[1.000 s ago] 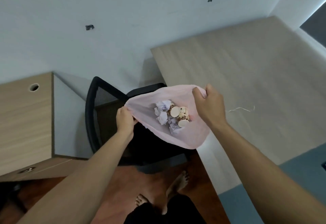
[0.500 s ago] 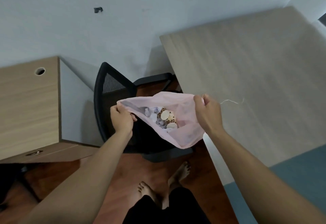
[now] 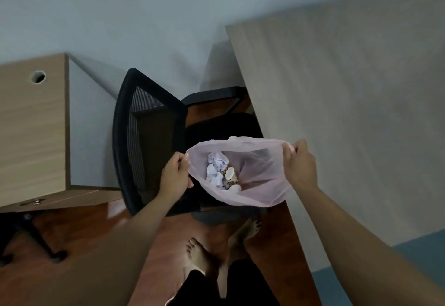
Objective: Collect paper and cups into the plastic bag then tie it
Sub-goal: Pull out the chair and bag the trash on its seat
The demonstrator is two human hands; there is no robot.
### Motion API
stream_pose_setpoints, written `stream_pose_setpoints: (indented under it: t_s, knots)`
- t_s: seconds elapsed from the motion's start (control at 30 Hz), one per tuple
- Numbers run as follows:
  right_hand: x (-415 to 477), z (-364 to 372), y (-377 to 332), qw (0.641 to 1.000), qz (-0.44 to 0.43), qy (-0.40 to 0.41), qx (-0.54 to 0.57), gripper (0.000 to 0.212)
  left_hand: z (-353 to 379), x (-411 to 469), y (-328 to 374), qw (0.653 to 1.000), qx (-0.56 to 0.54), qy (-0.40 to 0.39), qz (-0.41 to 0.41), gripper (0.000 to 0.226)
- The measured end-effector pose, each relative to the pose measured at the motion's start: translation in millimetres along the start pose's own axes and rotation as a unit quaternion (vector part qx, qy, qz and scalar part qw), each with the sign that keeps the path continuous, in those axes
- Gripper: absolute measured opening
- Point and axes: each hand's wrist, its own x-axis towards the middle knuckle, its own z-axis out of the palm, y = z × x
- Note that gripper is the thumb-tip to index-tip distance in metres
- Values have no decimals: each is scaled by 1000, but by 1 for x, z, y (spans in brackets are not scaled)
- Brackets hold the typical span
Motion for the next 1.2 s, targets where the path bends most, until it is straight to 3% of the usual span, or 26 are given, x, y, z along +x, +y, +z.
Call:
stream_pose_setpoints:
  t_s: [0.2, 0.33, 0.5, 0.63, 0.7, 0.8, 0.93, 1.0, 1.13, 1.2]
  knots:
    - [47, 26, 38, 996, 51, 0, -69, 46, 23, 6, -31, 992, 73, -104, -23, 32]
    - [68, 42, 52, 995, 80, 19, -64, 43, 39, 15, -49, 992, 67, -86, -61, 29]
    - [85, 52, 48, 995, 49, 51, -67, 29, 54, 26, -57, 991, 94, -67, -71, 32]
    - [87, 60, 44, 967, -34, 107, -227, 31, 63, 35, -48, 985, 165, -37, -38, 16]
    - [90, 62, 39, 953, -79, 127, -262, 27, 71, 40, -34, 979, 195, -47, -33, 42]
    - [95, 66, 33, 957, -154, 113, -218, 30, 85, 50, -11, 967, 239, -76, 30, 86]
    - [101, 77, 34, 961, -165, 85, -203, 24, 107, 90, 0, 952, 270, -118, 76, 109]
    - [106, 87, 42, 963, -139, 95, -209, 23, 119, 115, -3, 948, 282, -135, 65, 106]
    - [106, 103, 62, 970, -121, 103, -185, 50, 138, 150, -17, 922, 343, -171, 61, 50]
    - [104, 104, 66, 968, -129, 102, -190, 58, 143, 153, -27, 919, 332, -196, 87, 40]
